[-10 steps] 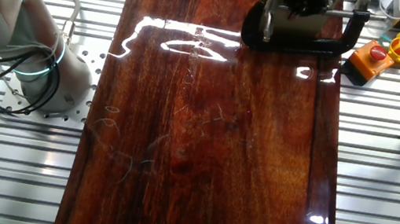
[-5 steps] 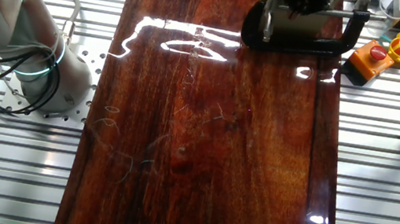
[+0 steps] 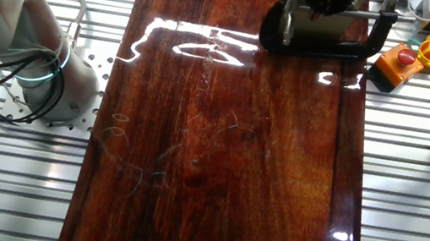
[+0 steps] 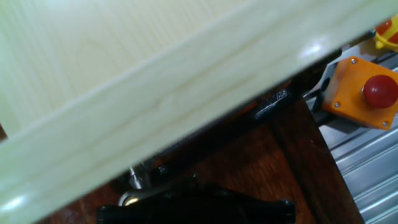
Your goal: Turn on the water tap
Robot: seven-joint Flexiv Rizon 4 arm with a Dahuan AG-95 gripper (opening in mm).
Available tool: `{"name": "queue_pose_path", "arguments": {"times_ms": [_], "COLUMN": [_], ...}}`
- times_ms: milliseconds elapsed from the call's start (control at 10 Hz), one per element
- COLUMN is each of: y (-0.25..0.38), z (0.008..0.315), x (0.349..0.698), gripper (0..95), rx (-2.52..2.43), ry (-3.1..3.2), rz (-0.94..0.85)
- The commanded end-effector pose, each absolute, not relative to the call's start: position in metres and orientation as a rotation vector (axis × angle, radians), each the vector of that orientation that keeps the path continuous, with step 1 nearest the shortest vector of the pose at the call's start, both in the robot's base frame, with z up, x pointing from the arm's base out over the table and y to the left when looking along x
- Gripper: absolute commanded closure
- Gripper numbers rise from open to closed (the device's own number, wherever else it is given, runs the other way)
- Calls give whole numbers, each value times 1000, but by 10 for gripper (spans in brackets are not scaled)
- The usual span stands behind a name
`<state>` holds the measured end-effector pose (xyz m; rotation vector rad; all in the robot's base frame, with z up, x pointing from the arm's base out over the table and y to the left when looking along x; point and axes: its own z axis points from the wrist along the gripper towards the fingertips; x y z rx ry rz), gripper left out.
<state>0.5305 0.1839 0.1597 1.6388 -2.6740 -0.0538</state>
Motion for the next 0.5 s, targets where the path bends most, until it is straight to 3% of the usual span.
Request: {"name": "queue_pose_path", "arguments": {"times_ms": [100, 500], "y": [178, 145], "z": [163, 169], "x": [530, 522], "gripper": [950, 950], "rx": [1637, 1688], "ry": [-2669, -2637], "rz": [-61, -64]}}
